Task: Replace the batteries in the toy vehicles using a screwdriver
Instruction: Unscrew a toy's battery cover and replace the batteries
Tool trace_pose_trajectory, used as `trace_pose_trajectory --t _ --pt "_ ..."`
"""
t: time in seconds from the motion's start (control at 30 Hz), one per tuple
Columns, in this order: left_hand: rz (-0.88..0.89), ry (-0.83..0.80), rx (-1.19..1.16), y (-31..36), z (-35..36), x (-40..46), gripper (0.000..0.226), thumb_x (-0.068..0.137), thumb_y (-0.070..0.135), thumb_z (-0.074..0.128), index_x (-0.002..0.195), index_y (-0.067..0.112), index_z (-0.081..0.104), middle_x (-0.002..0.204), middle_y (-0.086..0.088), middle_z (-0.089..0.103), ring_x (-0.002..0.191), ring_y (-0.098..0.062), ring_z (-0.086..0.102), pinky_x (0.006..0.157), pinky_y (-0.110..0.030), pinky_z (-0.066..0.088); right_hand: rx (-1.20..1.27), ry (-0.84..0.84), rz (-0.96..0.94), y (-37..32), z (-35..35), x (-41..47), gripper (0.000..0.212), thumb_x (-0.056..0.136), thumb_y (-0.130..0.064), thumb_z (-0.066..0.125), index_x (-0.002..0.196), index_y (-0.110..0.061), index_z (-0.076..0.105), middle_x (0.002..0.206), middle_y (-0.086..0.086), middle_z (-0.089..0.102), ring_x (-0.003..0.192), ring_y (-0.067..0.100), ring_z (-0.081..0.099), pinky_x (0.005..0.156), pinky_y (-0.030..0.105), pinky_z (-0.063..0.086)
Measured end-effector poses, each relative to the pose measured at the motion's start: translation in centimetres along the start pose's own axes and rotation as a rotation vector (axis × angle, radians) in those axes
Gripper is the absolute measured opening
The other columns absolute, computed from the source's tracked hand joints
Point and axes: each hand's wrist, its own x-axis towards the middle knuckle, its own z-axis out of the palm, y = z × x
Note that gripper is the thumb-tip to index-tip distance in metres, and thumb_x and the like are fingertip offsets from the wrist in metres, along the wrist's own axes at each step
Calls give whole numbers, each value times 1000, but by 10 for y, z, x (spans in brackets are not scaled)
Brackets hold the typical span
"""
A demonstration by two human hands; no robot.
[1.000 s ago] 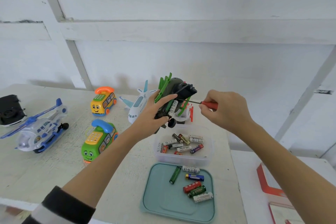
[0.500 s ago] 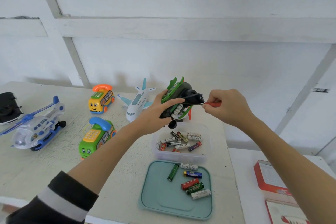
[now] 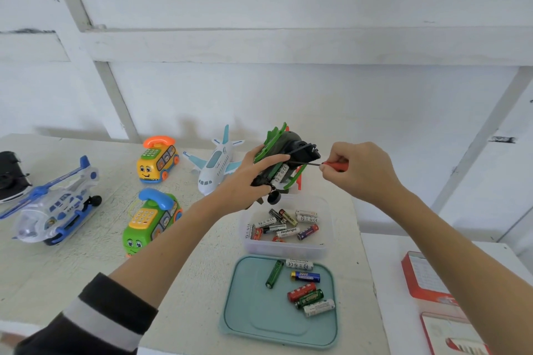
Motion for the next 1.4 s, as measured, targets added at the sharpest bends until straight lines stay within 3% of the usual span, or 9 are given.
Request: trace_pose_trajectory --t 0.07,0.23,0.57,0.73,0.87,0.97,1.07,1.3,1.4 --pt "19 -2 -32 1 1 -1 77 86 -2 54 128 60 43 155 12 15 115 -2 40 85 -13 49 -35 -20 -21 -4 3 0 16 77 -22 65 68 -10 59 59 5 63 61 24 55 54 22 36" --pt "30 -10 -18 0 -1 -1 78 84 -1 54 127 63 44 156 12 15 128 -10 33 94 -23 47 -10 -65 -1 -6 2 3 22 77 -21 65 60 -16 50 54 2 56 55 19 45 51 21 31" --pt "5 -51 63 2 1 0 75 85 -1 51 132 56 43 157 11 10 130 -18 36 95 -33 49 9 -177 60 -1 -5 10 16 73 -21 66 61 -14 58 54 -5 55 59 13 48 54 22 33" --pt "-17 -27 -68 -2 -3 5 75 85 -3 52 131 55 47 153 13 14 108 -18 55 70 -33 59 32 -139 74 2 -6 6 15 75 -22 67 64 -14 61 61 -3 63 67 18 58 62 26 43" --pt "-36 2 -200 -1 -2 6 70 87 -5 51 130 50 47 150 2 24 113 -5 50 83 -18 54 83 -32 84 1 3 3 17 79 -23 66 67 -12 60 63 2 64 65 20 59 57 24 39" --pt "-59 18 -325 0 -2 4 67 87 -1 52 128 53 49 145 1 32 118 -23 53 97 -34 52 124 29 91 -2 11 0 18 81 -25 66 70 -12 59 66 0 66 64 19 59 53 20 35" --pt "-73 38 -391 2 -4 2 69 90 -6 49 126 52 49 144 1 35 111 -24 59 94 -41 54 153 57 82 -4 16 2 18 81 -25 66 70 -13 59 67 0 67 64 19 59 54 22 38" --pt "-29 72 -410 6 -8 -1 69 91 -8 49 126 51 47 142 3 37 102 -18 59 87 -26 54 216 70 58 -8 17 7 17 81 -25 67 71 -12 62 65 0 67 62 20 60 58 31 47" --pt "-11 68 -402 6 -11 -2 69 90 -5 51 125 54 49 141 3 37 107 -21 59 90 -32 55 243 56 62 -9 16 9 17 80 -24 68 70 -11 62 64 1 66 62 20 60 60 34 49"
